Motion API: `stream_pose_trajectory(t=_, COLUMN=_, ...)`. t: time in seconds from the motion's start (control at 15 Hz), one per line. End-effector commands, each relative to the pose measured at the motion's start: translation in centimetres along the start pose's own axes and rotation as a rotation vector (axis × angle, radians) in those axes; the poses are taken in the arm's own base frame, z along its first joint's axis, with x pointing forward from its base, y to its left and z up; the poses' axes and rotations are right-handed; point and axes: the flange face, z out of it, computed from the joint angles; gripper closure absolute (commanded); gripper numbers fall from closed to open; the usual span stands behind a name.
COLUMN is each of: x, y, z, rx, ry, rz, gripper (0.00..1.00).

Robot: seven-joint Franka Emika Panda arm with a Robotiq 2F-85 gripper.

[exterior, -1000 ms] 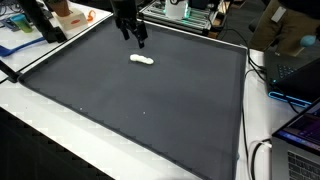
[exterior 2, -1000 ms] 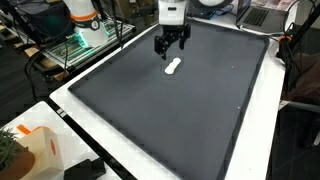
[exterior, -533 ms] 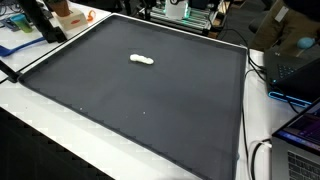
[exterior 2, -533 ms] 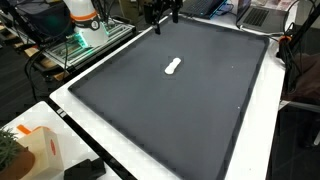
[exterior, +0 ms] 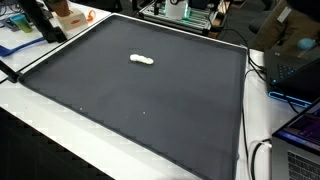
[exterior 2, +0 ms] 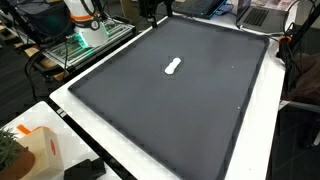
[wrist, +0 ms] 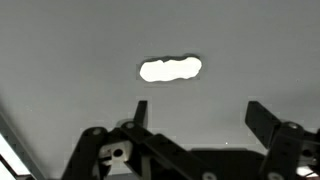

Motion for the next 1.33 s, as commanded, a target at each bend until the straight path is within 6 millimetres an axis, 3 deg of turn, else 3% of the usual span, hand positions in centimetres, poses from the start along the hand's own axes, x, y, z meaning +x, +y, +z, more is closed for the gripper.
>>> stream_pose_trajectory(t=0.0, x=-2.6, y=-0.6, z=-0.9, rx=-0.066, ry=0.032, rz=0.041, gripper=0.0)
stream_pose_trajectory(t=0.2, x=-3.5, y=-1.4, z=-1.8, rx=-0.069, ry=0.05, rz=0.097, gripper=0.0)
stream_pose_trajectory(t=0.27, x=-2.4, y=-1.4, z=-1.8, rx=-0.048, ry=0.025, rz=0.059, gripper=0.0)
stream_pose_trajectory(t=0.47, x=-3.0, y=-1.7, z=-2.3, rx=-0.061, ry=0.04, rz=0.078, gripper=0.0)
stream_pose_trajectory(t=0.87, x=-3.2, y=-1.4, z=-1.1, rx=0.017, ry=0.202, rz=0.177, gripper=0.0)
stream_pose_trajectory(t=1.07, x=-4.9, y=-2.0, z=-0.5, rx=-0.014, ry=0.234, rz=0.151, gripper=0.0)
stream_pose_trajectory(t=1.27, x=-6.9, y=-3.2, z=-1.4, rx=-0.081, ry=0.235, rz=0.134, gripper=0.0)
